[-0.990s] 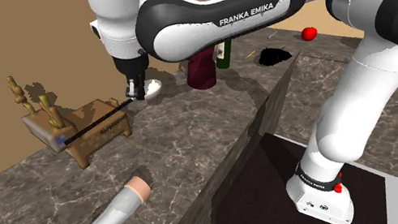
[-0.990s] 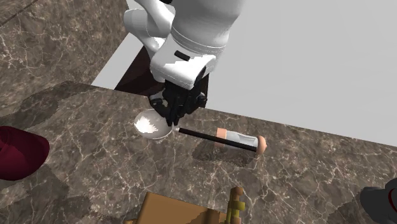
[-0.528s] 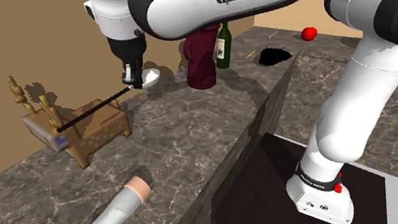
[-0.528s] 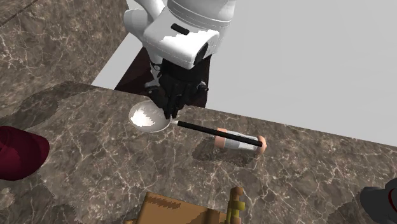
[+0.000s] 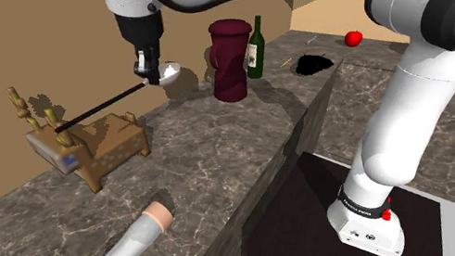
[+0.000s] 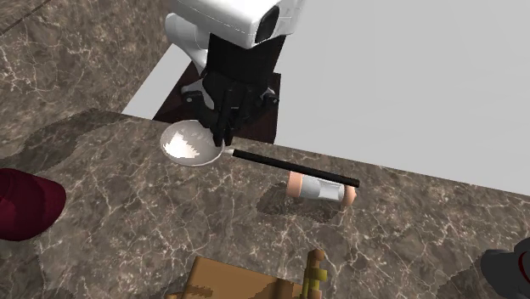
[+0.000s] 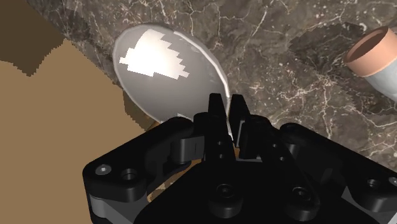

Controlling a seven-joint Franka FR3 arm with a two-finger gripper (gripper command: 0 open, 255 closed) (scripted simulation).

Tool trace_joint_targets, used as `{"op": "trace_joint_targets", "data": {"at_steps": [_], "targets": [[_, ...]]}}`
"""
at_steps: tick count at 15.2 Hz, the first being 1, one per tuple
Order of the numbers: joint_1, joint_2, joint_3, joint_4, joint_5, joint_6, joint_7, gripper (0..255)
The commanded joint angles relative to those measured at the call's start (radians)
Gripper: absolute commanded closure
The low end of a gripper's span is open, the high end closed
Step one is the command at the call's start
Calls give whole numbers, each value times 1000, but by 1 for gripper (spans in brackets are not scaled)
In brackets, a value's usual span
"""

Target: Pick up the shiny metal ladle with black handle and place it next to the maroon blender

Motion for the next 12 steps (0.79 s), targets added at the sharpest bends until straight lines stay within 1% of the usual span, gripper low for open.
{"op": "trace_joint_targets", "data": {"at_steps": [1, 7, 12], "targets": [[4, 14, 5, 41, -8, -31, -3, 255], [17, 58, 19, 168, -37, -125, -15, 255], [38, 108, 33, 293, -74, -212, -24, 255]]}}
